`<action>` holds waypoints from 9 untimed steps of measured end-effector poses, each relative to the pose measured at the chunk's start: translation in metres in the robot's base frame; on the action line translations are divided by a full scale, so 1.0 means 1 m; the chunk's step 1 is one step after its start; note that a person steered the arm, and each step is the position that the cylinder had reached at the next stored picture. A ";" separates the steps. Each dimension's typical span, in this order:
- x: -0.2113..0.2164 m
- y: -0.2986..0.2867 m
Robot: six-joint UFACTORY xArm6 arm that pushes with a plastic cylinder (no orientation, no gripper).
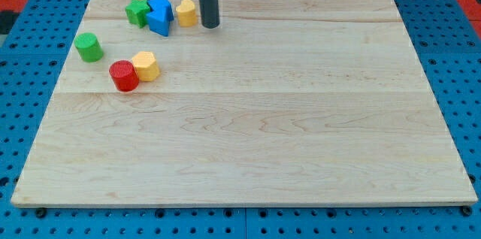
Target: Move the red circle along with yellow hexagon towards top center of the board
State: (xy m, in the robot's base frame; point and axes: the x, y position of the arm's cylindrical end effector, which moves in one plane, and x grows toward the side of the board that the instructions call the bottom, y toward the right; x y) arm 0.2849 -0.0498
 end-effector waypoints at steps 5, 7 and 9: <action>0.078 0.005; 0.181 -0.061; 0.185 -0.161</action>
State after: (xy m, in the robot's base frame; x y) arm 0.4695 -0.2109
